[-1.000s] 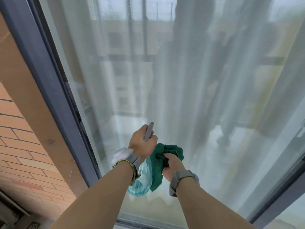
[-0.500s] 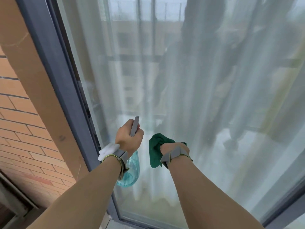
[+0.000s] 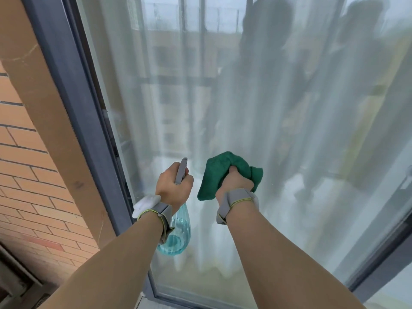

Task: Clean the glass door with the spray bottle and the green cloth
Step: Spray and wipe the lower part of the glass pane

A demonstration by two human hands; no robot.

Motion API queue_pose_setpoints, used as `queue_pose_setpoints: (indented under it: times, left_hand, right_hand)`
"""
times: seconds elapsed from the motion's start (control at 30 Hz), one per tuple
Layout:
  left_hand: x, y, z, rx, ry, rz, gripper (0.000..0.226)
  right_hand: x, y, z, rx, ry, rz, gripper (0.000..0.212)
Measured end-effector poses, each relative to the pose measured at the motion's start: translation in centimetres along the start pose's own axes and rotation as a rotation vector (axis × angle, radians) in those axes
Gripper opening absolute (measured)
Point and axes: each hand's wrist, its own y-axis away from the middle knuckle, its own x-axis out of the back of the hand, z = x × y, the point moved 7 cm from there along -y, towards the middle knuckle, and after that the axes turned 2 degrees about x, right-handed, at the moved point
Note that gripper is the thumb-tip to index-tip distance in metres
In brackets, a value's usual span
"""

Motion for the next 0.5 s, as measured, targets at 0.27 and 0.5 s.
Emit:
queue_pose_setpoints:
  times: [0.27,0.5]
  left_hand:
    - [0.8,-0.4,1.1,0.007,0.027,0.017,0.016]
    - [0.8,-0.2,1.0,0.014,0.008,0.004,0.019]
  right_hand:
    - [1.7,-0.4,-3.0,0.214,0.59,0.248,0.064]
    - [0.4,-0.7,-2.8,0.245,0.779,0.162,0.074]
